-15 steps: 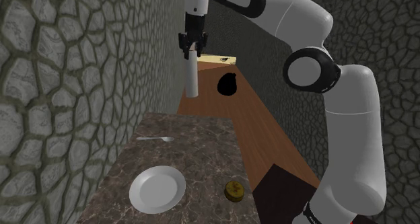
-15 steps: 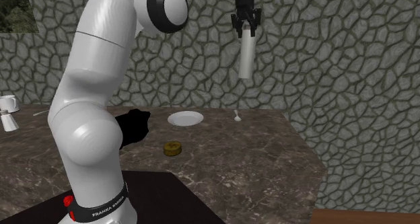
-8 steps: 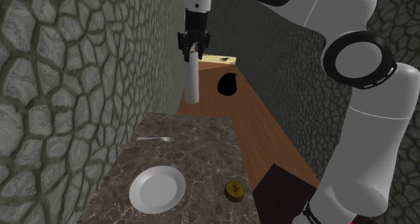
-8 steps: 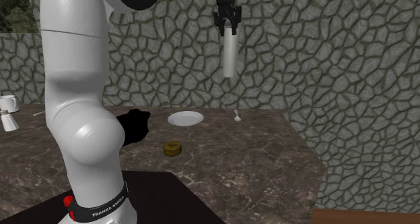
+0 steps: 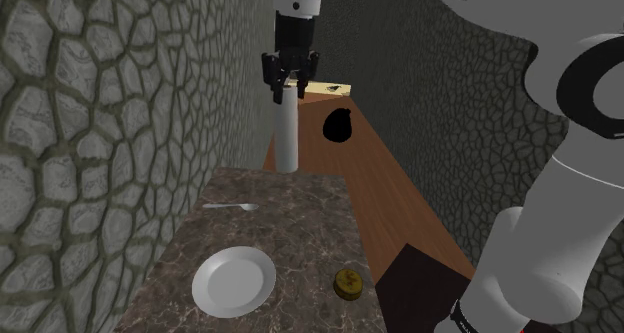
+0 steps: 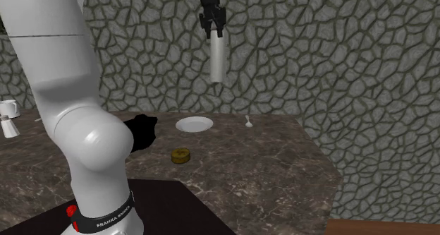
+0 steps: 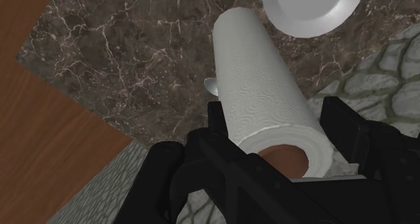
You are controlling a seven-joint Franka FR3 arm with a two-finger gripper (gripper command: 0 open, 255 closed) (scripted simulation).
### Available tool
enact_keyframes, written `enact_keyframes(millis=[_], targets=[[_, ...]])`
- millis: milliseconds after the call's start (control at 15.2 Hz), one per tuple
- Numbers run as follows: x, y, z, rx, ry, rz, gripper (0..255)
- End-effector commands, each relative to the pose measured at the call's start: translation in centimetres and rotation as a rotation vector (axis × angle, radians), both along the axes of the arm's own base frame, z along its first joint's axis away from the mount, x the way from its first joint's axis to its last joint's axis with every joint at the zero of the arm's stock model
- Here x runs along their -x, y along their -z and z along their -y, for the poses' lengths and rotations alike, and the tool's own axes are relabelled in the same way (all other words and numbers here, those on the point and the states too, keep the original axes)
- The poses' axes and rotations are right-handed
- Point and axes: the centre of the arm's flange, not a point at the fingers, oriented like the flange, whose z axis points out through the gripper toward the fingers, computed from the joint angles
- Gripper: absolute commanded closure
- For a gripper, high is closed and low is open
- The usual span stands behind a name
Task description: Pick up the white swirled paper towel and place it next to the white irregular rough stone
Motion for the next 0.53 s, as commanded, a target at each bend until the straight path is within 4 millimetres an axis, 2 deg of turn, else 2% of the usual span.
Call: enact_keyframes(millis=[0,462], targets=[[2.2,-0.1,-1.7,0.001,0.002,0.0,255],[9.1,-0.1,-7.8,0.001,0.002,0.0,255]])
